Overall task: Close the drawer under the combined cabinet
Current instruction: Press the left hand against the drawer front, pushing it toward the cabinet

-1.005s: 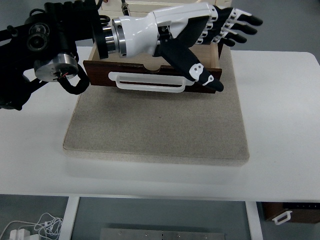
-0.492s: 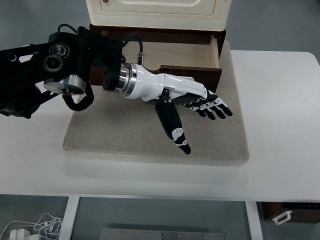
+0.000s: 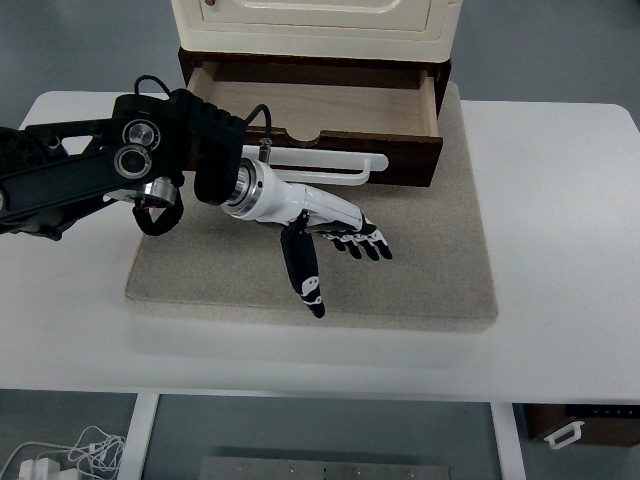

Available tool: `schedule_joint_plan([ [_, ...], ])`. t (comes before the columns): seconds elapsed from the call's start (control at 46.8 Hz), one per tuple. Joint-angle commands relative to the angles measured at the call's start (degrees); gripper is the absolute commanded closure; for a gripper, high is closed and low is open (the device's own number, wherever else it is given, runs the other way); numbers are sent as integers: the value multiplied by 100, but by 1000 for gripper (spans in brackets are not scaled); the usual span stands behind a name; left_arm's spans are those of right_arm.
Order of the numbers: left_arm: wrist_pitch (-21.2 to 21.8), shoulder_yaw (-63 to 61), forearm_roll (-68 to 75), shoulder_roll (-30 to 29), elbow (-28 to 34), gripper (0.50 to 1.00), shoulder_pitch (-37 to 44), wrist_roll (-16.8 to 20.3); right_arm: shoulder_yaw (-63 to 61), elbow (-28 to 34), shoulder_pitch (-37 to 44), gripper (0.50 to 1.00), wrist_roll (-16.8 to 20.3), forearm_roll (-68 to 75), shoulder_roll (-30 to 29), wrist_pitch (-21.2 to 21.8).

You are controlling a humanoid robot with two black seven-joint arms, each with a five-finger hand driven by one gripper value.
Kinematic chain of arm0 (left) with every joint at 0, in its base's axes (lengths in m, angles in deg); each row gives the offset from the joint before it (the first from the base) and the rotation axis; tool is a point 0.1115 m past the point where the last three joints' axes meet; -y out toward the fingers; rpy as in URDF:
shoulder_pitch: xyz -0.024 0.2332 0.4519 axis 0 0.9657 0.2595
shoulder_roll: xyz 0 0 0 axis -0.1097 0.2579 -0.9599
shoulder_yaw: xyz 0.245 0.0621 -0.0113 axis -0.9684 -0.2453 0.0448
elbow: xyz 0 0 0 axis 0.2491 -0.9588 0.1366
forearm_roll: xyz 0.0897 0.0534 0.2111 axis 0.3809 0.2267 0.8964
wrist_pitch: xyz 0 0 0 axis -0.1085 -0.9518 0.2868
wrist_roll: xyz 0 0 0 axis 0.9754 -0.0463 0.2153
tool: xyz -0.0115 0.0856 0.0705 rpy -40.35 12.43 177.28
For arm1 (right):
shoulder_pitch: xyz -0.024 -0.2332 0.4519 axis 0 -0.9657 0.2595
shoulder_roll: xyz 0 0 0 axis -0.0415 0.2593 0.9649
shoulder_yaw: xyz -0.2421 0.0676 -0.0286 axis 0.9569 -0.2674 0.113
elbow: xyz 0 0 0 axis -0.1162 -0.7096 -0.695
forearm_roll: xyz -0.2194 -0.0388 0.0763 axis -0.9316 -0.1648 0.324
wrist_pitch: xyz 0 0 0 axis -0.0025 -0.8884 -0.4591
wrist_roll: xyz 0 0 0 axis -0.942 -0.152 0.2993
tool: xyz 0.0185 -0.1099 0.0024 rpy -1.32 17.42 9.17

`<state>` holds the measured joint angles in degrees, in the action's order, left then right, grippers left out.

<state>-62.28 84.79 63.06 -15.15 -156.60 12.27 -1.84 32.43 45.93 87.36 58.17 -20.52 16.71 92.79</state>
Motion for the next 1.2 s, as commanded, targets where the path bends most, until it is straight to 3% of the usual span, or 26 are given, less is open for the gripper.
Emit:
schedule_joint_plan([
  [0.0,-2,0,9,21,236,504,-20,-59,0,0,0,548,-1,-1,0,0],
  [0.235,-248,26,18,30,615,506,-56,-59,0,0,0,548,-1,-1,0,0],
  [0.471,-240,26,18,48,694,504,-91,-59,0,0,0,548,-1,-1,0,0],
  [0.856,-257,35,141,619,1203,504,-433,-59,0,0,0,548,-1,-1,0,0],
  [1.176,-389,44,141,619,1695,504,-521,-59,0,0,0,548,-1,-1,0,0],
])
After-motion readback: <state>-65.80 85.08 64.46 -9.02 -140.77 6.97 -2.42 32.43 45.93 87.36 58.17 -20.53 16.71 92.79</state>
